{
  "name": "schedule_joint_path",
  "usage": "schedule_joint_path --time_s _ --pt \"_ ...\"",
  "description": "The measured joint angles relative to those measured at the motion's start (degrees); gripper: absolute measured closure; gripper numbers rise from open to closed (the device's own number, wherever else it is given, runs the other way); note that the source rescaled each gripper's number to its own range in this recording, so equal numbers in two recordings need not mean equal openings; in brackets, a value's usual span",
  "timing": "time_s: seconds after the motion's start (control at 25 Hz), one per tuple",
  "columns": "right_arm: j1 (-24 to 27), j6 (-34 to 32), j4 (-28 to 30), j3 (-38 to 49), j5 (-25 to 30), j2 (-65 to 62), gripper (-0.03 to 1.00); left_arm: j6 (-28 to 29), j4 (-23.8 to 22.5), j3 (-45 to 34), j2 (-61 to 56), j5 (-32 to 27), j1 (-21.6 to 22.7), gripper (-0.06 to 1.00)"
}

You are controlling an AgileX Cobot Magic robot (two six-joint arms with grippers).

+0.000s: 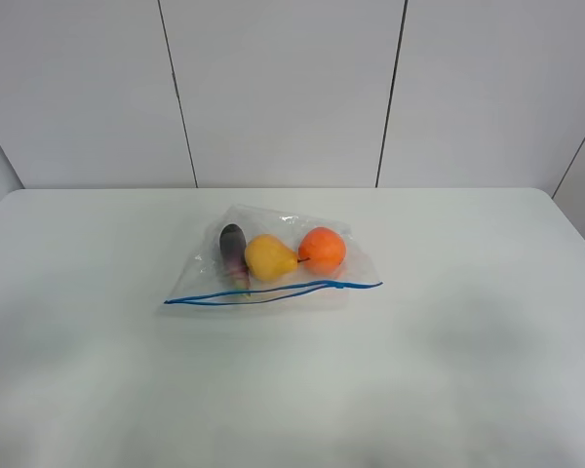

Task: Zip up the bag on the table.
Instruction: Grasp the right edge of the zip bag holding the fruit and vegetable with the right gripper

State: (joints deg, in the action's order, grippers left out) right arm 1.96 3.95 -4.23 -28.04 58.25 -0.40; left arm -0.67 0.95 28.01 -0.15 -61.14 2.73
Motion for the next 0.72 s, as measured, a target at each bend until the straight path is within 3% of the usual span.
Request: schedule_joint_path --time_s 0.4,0.64,0.72 --pt "0.0 -0.5 -0.7 -2.4 -0.1 5.8 -0.03 0.0 0.0 0.0 0.0 0.0 0.0 -0.06" --pt "0.0 -2.8 -2.0 -12.7 -2.7 27.6 -0.03 0.0 0.0 0.0 0.0 0.0 0.0 -0.06" --pt "0.0 -3.1 -4.9 -17.4 -5.1 40.5 -0.03 0.0 0.0 0.0 0.0 0.0 0.0 -0.06"
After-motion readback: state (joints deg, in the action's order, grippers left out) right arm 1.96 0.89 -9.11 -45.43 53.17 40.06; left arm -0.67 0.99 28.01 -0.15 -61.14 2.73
